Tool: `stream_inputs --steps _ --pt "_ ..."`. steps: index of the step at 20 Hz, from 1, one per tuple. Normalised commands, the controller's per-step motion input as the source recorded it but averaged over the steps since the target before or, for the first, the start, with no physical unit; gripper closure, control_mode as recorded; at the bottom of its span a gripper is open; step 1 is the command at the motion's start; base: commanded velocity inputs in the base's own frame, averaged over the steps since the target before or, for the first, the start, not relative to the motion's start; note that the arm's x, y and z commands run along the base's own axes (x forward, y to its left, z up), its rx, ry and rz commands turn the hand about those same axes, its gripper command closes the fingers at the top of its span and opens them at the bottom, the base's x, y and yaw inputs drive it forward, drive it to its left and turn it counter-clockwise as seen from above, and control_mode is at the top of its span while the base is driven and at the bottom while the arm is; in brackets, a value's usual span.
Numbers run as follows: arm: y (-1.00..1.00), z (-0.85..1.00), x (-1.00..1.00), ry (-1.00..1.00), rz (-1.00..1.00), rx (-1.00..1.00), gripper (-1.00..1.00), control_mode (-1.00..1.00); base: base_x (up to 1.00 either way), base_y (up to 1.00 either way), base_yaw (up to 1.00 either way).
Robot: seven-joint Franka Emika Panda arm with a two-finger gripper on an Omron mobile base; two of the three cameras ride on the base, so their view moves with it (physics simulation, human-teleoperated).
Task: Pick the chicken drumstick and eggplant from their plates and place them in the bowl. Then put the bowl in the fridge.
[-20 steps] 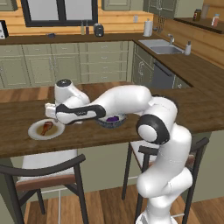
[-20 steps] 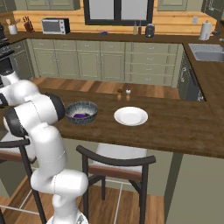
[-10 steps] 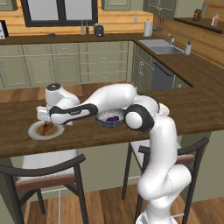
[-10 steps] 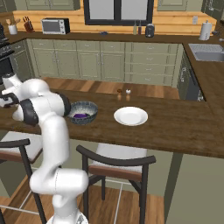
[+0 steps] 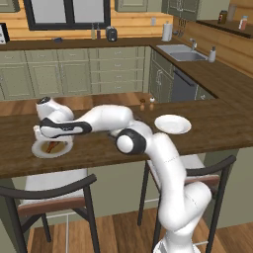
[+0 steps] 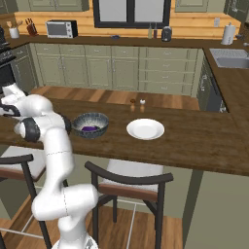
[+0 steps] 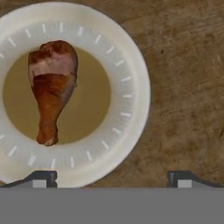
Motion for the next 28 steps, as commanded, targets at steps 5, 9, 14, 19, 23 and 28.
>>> stream_inputs --steps 5,9,14,19,23,28 --pt "0.0 -0.46 0.25 0.01 0.0 0.0 -1.0 -1.0 0.0 0.0 0.0" --pt "0.02 -0.38 0.02 0.0 0.0 0.0 -1.0 -1.0 0.0 0.0 0.0" --pt "0.0 -0.33 0.0 -0.04 0.0 0.0 -1.0 -1.0 0.0 0.0 0.0" --pt "0.0 -0.12 0.0 -0.05 0.0 0.02 -1.0 -1.0 0.0 0.0 0.0" --pt "-0.04 -0.03 0.0 -0.04 0.0 0.07 -1.0 -1.0 0.0 0.0 0.0" --pt "-0.04 -0.06 0.02 -0.03 0.0 0.09 -1.0 -1.0 0.0 0.0 0.0"
